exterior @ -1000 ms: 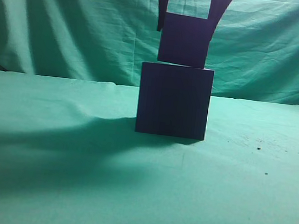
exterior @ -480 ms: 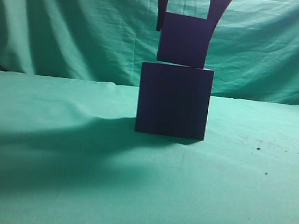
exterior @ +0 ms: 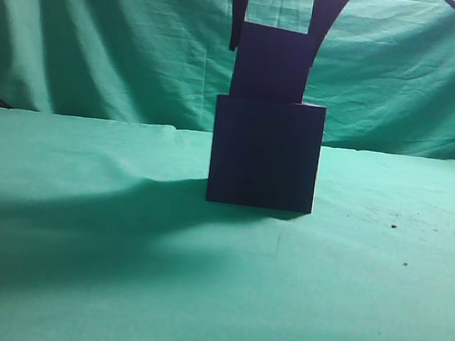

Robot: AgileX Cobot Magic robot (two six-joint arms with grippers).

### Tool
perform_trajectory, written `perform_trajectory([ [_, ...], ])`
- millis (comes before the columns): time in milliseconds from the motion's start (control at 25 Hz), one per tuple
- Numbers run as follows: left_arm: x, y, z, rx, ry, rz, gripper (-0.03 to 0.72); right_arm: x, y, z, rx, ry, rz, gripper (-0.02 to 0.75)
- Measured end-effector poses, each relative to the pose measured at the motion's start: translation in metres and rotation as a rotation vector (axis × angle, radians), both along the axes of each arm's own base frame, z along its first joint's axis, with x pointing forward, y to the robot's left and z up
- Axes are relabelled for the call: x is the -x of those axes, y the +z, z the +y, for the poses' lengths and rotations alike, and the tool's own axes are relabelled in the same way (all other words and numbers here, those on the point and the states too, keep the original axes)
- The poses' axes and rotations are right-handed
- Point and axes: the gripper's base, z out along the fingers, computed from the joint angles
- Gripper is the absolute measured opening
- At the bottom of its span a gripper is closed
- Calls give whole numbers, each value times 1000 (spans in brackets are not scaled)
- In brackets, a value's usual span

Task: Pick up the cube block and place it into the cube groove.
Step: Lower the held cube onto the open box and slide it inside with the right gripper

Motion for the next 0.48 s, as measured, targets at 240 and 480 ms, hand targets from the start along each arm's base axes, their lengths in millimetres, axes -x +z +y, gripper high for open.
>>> perform_trajectory([
  [240, 0, 0, 0, 0, 0, 0, 0, -1, 0, -2, 29, 8, -18, 436],
  [480, 0, 0, 0, 0, 0, 0, 0, -3, -2, -3, 39, 12, -22, 436],
])
